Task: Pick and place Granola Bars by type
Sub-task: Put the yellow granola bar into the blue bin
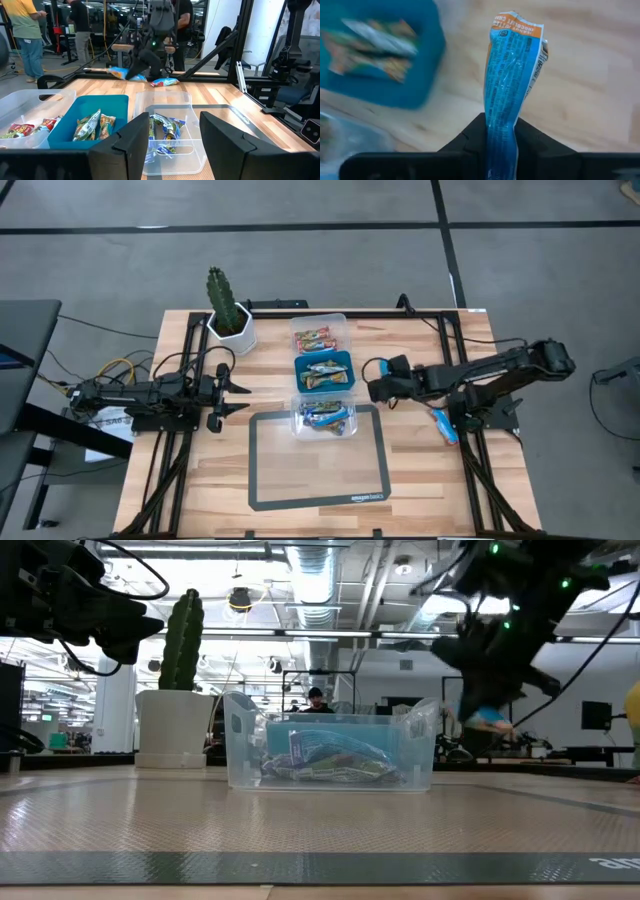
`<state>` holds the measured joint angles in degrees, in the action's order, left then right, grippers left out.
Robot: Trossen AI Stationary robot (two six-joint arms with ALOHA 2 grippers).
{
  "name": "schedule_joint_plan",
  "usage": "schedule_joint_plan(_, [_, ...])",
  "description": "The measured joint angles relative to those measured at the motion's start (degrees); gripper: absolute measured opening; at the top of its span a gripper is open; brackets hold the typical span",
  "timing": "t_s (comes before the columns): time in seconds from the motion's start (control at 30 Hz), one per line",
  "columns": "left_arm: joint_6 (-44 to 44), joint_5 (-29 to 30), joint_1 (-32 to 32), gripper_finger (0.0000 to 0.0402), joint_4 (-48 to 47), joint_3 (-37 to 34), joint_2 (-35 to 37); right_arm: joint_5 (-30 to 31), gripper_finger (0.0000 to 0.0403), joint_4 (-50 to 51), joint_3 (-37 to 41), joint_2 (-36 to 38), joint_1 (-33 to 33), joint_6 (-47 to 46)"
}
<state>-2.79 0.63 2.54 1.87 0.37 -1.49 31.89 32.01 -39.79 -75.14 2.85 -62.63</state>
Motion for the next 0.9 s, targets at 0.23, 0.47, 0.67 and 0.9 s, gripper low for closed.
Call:
schedule_joint_plan(0.23, [0.00,0.01,-0.01,0.0168,0.00,-0.01,0.00,6.08,0.0057,-14.70,0.00,2.84,0.00,11.49])
schedule_joint_plan(0.47, [0.00,0.00,0.00,0.0168,0.00,-0.01,0.00,7.86,0.0057,-33.78,-0.15,0.33,-1.19,27.60])
schedule_joint_plan(0.67, [0.00,0.00,0.00,0.0168,0.00,0.00,0.01,2.81,0.0057,-38.28,-4.16,-6.10,-3.22,41.85])
schedule_joint_plan(0.9, [0.00,-0.01,-0.01,0.0168,0.00,-0.01,0.01,-1.68,0.0057,-36.88,-12.00,-12.97,-4.11,58.64])
